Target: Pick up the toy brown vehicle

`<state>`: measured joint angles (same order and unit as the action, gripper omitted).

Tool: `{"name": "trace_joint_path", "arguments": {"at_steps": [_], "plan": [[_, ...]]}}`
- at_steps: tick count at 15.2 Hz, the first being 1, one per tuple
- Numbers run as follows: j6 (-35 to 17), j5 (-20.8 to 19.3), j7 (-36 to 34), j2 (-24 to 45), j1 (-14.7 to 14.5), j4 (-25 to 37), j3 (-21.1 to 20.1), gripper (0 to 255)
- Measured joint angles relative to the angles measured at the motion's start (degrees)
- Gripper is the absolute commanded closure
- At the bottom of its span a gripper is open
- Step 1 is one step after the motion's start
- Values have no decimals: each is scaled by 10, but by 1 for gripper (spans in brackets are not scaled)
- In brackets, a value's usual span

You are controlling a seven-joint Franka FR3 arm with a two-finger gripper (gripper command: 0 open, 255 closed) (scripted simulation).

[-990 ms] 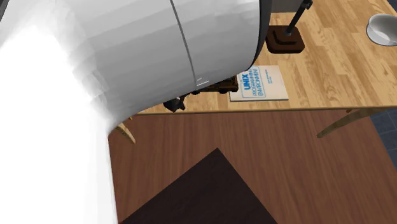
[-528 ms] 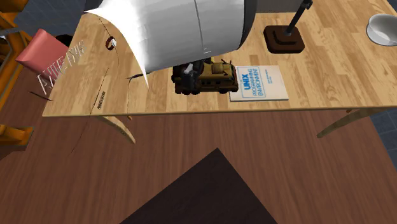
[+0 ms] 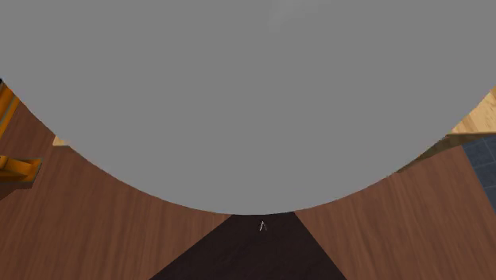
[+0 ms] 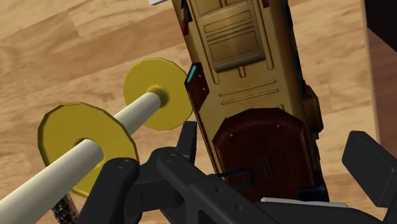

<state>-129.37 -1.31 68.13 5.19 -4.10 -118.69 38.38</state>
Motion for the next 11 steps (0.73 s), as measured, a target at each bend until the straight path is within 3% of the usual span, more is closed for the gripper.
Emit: {"name": "trace_joint_path", "arguments": {"at_steps": [6,7,11], "plan": [[-42,26,20,31,7,-16,-3,0],[-45,26,20,32,7,-18,-3,255],[-47,26,20,31,7,-21,-3,255]]}}
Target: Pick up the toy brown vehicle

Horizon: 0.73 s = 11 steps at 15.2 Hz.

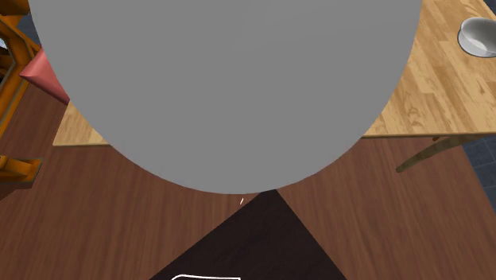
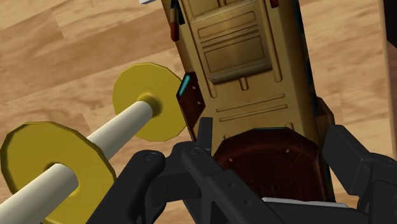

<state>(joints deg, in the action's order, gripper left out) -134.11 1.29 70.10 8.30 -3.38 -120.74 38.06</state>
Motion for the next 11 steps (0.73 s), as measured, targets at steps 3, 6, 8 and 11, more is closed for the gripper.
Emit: {"name": "trace_joint_path", "arguments": {"at_steps": [3,6,8,11], "plan": [[0,0,0,0,0,0,0,255],[0,1,1,1,0,1,0,255],[10,-3,-1,-4,-1,5,1,255],[28,-12,-8,-14,-3,15,2,255]]}}
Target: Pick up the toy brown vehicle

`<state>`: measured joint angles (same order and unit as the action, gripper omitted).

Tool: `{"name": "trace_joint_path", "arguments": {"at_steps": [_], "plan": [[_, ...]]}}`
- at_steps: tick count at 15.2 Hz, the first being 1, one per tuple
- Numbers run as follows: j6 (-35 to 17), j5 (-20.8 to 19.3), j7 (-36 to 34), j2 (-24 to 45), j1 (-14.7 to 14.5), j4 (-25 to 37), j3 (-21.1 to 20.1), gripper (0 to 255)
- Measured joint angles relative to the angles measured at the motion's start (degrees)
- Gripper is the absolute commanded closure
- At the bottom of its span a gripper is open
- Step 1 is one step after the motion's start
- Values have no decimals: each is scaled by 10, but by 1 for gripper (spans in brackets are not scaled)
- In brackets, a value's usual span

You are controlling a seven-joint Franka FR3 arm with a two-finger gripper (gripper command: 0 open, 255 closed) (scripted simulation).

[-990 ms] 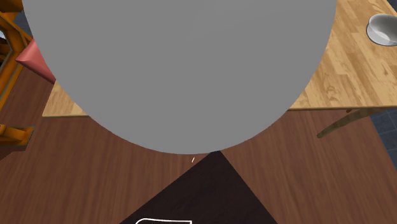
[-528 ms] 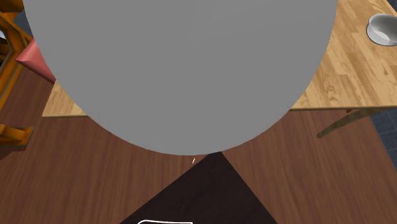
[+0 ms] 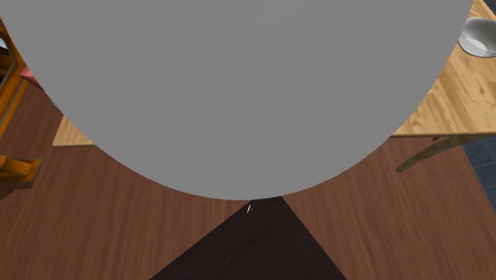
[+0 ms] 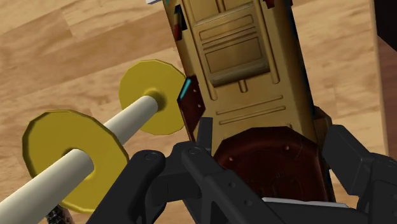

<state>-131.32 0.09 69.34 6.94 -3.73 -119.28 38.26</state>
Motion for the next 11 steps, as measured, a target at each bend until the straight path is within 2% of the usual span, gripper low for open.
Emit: {"name": "trace_joint_path", "arguments": {"at_steps": [11], "plan": [[80,-28,-14,-38,-6,50,3,255]]}}
